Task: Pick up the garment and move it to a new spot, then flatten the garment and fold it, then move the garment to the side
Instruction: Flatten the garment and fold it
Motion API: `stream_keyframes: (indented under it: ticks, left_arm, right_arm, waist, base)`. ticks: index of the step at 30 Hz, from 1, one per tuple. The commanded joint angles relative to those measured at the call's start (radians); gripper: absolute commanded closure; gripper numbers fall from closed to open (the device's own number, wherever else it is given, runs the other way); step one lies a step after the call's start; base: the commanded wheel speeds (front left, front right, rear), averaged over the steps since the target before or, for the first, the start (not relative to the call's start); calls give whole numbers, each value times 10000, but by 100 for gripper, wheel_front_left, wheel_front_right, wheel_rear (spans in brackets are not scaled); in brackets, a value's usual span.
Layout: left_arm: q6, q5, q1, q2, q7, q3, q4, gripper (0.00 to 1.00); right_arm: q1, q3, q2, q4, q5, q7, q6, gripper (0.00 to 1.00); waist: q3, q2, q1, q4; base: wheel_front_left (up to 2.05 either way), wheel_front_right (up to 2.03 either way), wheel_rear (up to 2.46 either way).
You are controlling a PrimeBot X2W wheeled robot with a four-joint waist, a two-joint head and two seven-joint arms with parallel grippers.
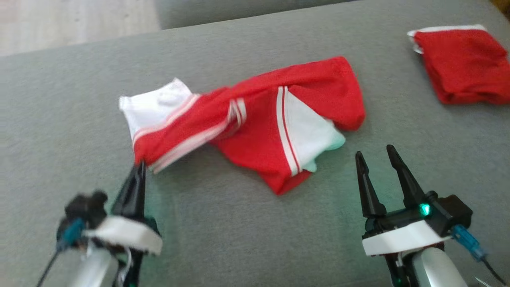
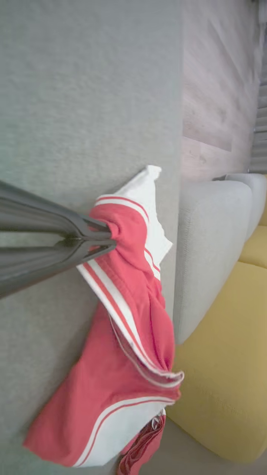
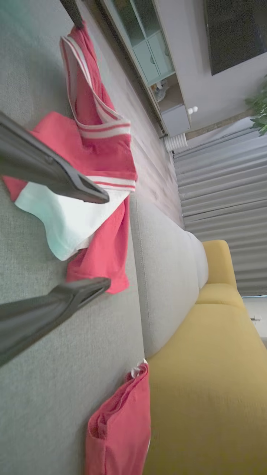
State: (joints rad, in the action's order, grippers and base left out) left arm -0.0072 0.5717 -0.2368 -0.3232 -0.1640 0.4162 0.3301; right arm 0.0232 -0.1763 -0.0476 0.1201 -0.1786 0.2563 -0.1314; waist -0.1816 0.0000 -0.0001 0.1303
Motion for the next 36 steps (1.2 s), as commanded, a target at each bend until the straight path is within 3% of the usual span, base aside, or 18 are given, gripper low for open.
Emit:
stream_keyframes:
  ticks: [1,5,6,7,10,14,18,21,26,31,36]
  left_arm:
    - [69,236,-120,-70,-265,-511,-448,100]
    - [132,637,883,186,-424,-556,-595,100]
    - [149,711,1056,217,-390,-544,-659,76]
    - [154,776,1183,211,-316,-532,-723,0]
    - [363,743,1424,-33,69,-512,-983,0]
    - [1028,34,1115,-901,575,-665,-1619,0]
    - [1171,-291,227,-1740,1439,-879,-2530,0]
    - [667,-147,-1122,-2317,2764,-818,-2726,0]
    - [-28,228,-2866,-2591,4090,-706,-1780,0]
    - [-471,494,-3749,-2755,5124,-505,-703,0]
    - [-633,473,-4342,-2982,5752,-339,357,0]
  right_arm:
    - [12,-139,-26,-258,115,55,7,0]
    - [-76,-89,-35,-199,228,55,7,0]
    - [-103,-106,-48,-180,245,55,7,0]
    - [-131,-113,-50,-168,259,55,7,0]
    - [-181,-175,-68,-160,278,55,7,0]
    - [-153,-131,-89,-267,318,55,7,0]
    - [-18,-194,-171,-343,367,55,7,0]
    - [242,-263,-261,-394,401,55,7,0]
    - [631,-305,-345,-462,422,55,7,0]
    - [893,-312,-346,-520,426,55,7,0]
    - [1096,-291,-326,-559,413,55,7,0]
  waist:
    - [50,0,1,-420]
    - [165,0,1,-811]
    - [201,0,1,-883]
    - [234,0,1,-941]
    - [266,0,1,-1029]
    - [131,0,1,-1111]
    - [-201,0,1,-1120]
    - [-720,0,1,-1023]
    - [-1411,0,1,-803]
    - [-1925,0,1,-594]
    - [-2402,0,1,-446]
  base:
    - [0,0,0]
    - [0,0,0]
    - [0,0,0]
    - [0,0,0]
    - [0,0,0]
    - [0,0,0]
    - [0,0,0]
    - [0,0,0]
    - [0,0,0]
    - [0,0,0]
    - [0,0,0]
